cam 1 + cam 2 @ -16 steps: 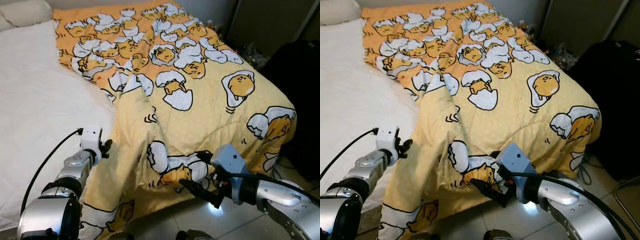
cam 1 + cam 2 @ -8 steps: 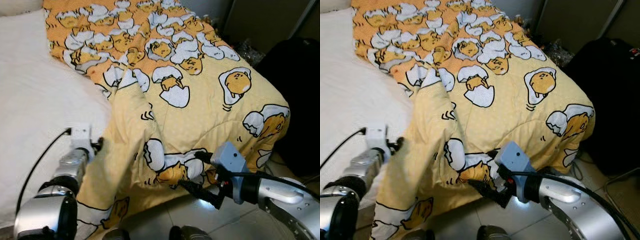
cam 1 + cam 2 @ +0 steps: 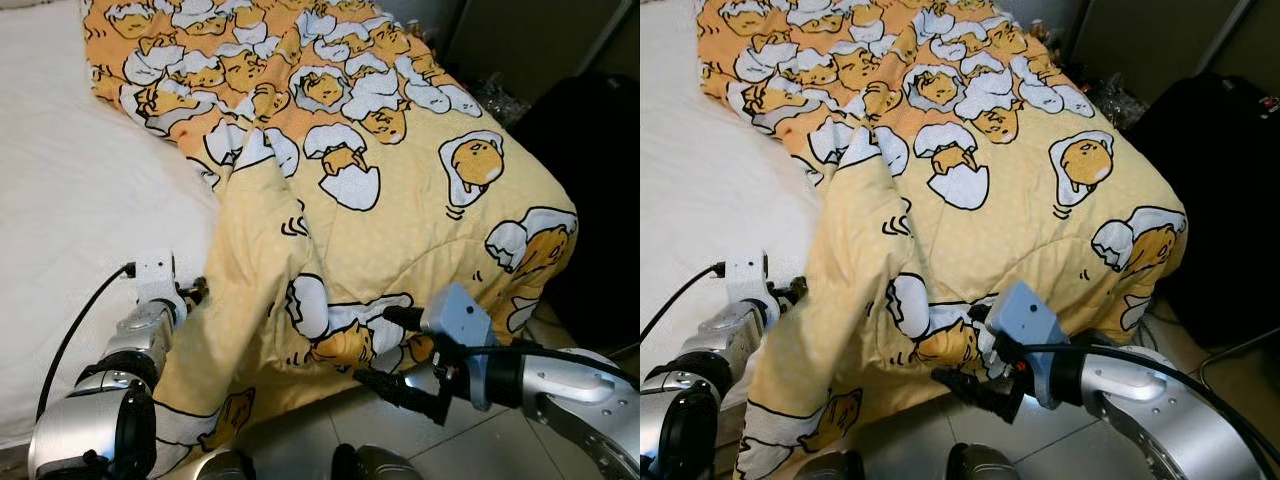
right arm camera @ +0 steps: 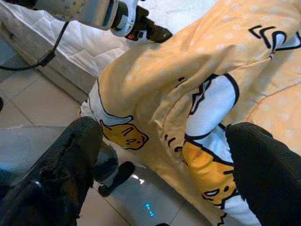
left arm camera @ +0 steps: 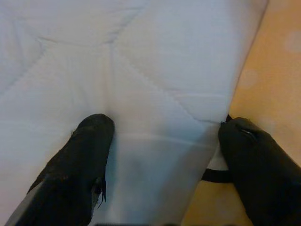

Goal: Clean up the room

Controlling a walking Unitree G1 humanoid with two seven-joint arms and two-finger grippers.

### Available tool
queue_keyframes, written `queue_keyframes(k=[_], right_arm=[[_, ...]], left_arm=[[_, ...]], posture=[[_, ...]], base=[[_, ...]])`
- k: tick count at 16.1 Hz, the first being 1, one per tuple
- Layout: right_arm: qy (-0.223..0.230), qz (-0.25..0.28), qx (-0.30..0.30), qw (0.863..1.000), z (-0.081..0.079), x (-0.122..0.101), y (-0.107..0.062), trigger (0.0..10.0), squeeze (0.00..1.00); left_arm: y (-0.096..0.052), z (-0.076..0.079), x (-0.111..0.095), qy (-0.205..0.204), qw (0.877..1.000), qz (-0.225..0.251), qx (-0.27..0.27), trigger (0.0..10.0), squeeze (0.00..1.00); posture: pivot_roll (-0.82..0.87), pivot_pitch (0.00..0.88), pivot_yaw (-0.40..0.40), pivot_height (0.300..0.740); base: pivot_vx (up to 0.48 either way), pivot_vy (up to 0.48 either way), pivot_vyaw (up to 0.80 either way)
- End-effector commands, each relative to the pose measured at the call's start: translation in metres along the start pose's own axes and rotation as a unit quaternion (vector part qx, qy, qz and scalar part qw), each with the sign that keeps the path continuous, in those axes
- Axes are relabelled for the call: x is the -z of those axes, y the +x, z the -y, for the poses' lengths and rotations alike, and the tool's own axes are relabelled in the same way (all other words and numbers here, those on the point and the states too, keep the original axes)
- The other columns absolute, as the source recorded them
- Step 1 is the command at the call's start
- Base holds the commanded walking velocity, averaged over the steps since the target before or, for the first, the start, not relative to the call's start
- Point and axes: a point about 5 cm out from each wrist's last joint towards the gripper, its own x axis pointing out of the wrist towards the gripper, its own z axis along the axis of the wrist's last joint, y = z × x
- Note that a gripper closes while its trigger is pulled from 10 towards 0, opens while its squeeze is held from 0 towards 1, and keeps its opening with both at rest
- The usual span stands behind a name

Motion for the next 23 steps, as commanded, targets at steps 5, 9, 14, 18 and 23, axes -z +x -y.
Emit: queue_keyframes(k=[5,9,14,18,23], right_arm=[[0.006,-0.008,-0.002,1.000,-0.002,-0.001,-0.005,10.0,0.00],[0.009,-0.008,-0.005,1.000,-0.003,0.000,-0.003,10.0,0.00],[0.009,-0.006,-0.003,1.000,0.000,0.001,0.000,10.0,0.00],[0.009,-0.002,0.000,1.000,0.001,0.001,0.001,10.0,0.00],[0.009,-0.002,0.000,1.000,0.001,0.001,0.001,10.0,0.00]], left_arm=[[-0.002,0.020,0.029,0.006,0.995,-0.061,0.080,10.0,0.00],[-0.003,0.025,0.030,-0.012,0.991,-0.059,0.121,0.0,0.00],[-0.005,0.043,0.019,-0.161,0.963,-0.002,0.217,0.0,0.00],[-0.007,0.049,0.019,-0.208,0.945,0.009,0.251,0.0,0.00],[-0.007,0.049,0.019,-0.208,0.945,0.009,0.251,0.0,0.00]], posture=[[-0.38,0.228,-0.078,0.740],[-0.37,0.228,-0.073,0.740],[-0.34,0.214,-0.062,0.740],[-0.34,0.209,-0.058,0.740],[-0.34,0.209,-0.058,0.740]], base=[[0.000,0.000,0.00],[0.000,0.000,0.00],[0.000,0.000,0.00],[0.000,0.000,0.00],[0.000,0.000,0.00]])
